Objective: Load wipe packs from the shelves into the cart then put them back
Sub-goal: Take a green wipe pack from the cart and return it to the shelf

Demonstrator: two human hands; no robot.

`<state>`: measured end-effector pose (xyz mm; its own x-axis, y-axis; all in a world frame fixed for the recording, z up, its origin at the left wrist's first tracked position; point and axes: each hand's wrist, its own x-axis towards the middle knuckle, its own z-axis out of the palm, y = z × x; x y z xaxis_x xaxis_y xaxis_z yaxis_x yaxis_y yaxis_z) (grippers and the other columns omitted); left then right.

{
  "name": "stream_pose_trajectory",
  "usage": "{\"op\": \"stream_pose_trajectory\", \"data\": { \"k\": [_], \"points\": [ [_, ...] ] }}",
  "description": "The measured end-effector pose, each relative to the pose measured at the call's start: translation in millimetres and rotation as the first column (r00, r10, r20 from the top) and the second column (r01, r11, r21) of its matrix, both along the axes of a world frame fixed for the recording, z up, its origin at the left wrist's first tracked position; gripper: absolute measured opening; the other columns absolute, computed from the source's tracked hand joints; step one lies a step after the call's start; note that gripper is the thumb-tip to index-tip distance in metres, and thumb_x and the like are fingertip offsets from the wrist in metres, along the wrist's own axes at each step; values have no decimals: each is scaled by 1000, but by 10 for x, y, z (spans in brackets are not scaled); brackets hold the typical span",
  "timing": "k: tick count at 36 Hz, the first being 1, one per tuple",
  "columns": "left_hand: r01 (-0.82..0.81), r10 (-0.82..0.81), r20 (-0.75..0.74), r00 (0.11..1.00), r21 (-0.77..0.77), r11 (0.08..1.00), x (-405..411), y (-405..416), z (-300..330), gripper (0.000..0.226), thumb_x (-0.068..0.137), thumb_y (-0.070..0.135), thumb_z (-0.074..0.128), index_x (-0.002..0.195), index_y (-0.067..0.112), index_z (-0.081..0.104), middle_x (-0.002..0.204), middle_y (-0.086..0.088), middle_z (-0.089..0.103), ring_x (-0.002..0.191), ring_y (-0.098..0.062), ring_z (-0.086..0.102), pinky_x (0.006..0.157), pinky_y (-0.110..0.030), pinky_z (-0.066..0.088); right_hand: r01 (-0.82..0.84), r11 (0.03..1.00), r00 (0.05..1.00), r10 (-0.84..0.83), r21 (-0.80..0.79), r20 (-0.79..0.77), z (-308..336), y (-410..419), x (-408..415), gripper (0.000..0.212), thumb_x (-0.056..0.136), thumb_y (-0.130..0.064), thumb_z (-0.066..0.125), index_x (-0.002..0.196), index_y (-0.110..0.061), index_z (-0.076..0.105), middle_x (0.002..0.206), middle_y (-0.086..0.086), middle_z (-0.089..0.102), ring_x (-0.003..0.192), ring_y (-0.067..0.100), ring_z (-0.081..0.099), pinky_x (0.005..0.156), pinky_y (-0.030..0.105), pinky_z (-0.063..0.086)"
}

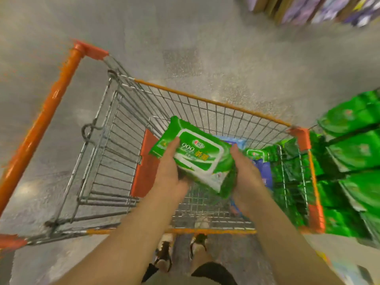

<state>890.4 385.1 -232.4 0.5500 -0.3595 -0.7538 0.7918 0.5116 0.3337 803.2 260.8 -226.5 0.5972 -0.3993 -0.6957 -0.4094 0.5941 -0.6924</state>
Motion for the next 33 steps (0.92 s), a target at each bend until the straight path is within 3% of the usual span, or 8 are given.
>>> {"op": "stream_pose_trajectory", "data": {
  "k": [5, 11, 17, 22, 26, 28, 30, 33],
  "points": [
    [51, -48, 92, 995, -27, 998, -195, 25, 360, 36, 93, 36, 68, 120, 13, 71, 112, -13, 77, 108, -33, 72, 95, -50, 56, 57, 989, 998, -52, -136, 43, 376, 223, -233, 34, 88, -37, 75, 117, -30, 58, 97, -19, 74, 91, 3, 70, 97, 40, 51],
    [221, -207, 196, 959, -50, 974, -442, 15, 771, 17, 92, 24, 69, 100, 11, 75, 107, -11, 78, 96, -24, 73, 92, -39, 56, 267, 946, 962, -251, -185, 106, 823, 222, -656, 97, 56, -57, 93, 138, -26, 52, 126, -2, 71, 116, 23, 68, 106, 61, 45],
    [400, -342, 348, 873, -108, 910, -750, -161, 1104, 20, 82, 30, 68, 96, 15, 69, 88, -6, 69, 85, -18, 63, 80, -33, 52, 442, 858, 897, -425, -261, 121, 1373, 68, -1363, 82, 42, -56, 91, 113, -27, 64, 123, 1, 70, 114, 33, 66, 104, 65, 45],
    [645, -570, 401, 717, -73, 760, -1197, -412, 1376, 33, 89, 39, 62, 106, 12, 70, 96, -11, 72, 85, -22, 67, 81, -39, 57, 583, 762, 811, -564, -281, 153, 1737, 3, -2141, 88, 76, -45, 84, 147, -20, 38, 154, 5, 42, 137, 32, 47, 111, 60, 40],
    [788, -673, 497, 548, -38, 614, -1760, -618, 1566, 40, 91, 36, 57, 117, 9, 71, 106, -13, 76, 91, -24, 72, 83, -40, 60, 678, 677, 732, -659, -286, 176, 1737, -65, -2982, 122, 43, -62, 95, 146, -23, 44, 147, 8, 53, 127, 38, 57, 102, 66, 46],
    [840, -711, 528, 466, -12, 542, -2122, -729, 1656, 37, 91, 35, 55, 112, 13, 76, 107, -13, 77, 89, -24, 74, 75, -39, 63, 712, 649, 697, -700, -268, 157, 1857, -40, -3371, 105, 41, -57, 96, 134, -21, 60, 132, 10, 66, 114, 37, 66, 96, 64, 52],
    [882, -749, 536, 389, 19, 472, -2479, -827, 1711, 34, 98, 32, 51, 99, 15, 81, 98, -10, 79, 81, -22, 76, 69, -36, 64, 716, 646, 695, -696, -265, 180, 1974, 35, -3757, 59, 69, -38, 87, 120, -13, 70, 112, 14, 75, 96, 35, 74, 84, 55, 60],
    [928, -804, 534, 261, 89, 361, -3077, -948, 1755, 41, 95, 35, 57, 131, 20, 67, 124, -9, 73, 108, -26, 70, 89, -40, 59, 723, 624, 686, -699, -297, 202, 2056, 155, -4405, 44, 77, -33, 81, 116, -15, 73, 111, 9, 77, 107, 34, 71, 97, 57, 54]
  ]
}}
